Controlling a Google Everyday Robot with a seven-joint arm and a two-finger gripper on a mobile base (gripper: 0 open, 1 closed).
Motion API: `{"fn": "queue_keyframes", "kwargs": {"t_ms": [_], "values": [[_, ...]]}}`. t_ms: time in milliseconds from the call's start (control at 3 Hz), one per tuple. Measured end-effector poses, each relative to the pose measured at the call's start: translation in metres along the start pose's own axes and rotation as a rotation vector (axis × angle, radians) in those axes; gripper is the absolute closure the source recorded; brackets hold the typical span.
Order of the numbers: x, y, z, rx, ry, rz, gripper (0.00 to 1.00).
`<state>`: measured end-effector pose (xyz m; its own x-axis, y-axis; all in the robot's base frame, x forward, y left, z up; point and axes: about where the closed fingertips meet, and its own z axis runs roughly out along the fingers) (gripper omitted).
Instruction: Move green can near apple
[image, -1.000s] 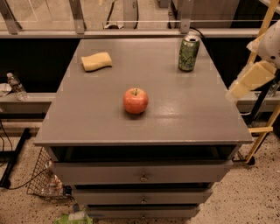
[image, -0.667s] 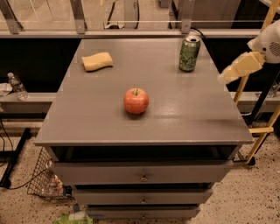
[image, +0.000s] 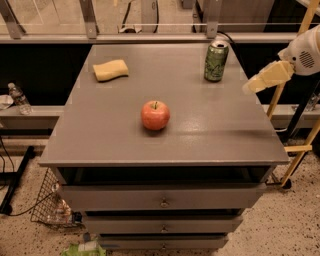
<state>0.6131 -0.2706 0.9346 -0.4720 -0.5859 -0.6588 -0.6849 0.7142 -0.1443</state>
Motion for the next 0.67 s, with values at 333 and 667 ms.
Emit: {"fn": "queue_keyframes", "kwargs": {"t_ms": [333,667], "values": [[-0.024,-0.017,0.027,0.035,-0.103,0.073,0.00],[-0.054,-0.038,0.047,0.070,-0.210,0.125,0.00]]}}
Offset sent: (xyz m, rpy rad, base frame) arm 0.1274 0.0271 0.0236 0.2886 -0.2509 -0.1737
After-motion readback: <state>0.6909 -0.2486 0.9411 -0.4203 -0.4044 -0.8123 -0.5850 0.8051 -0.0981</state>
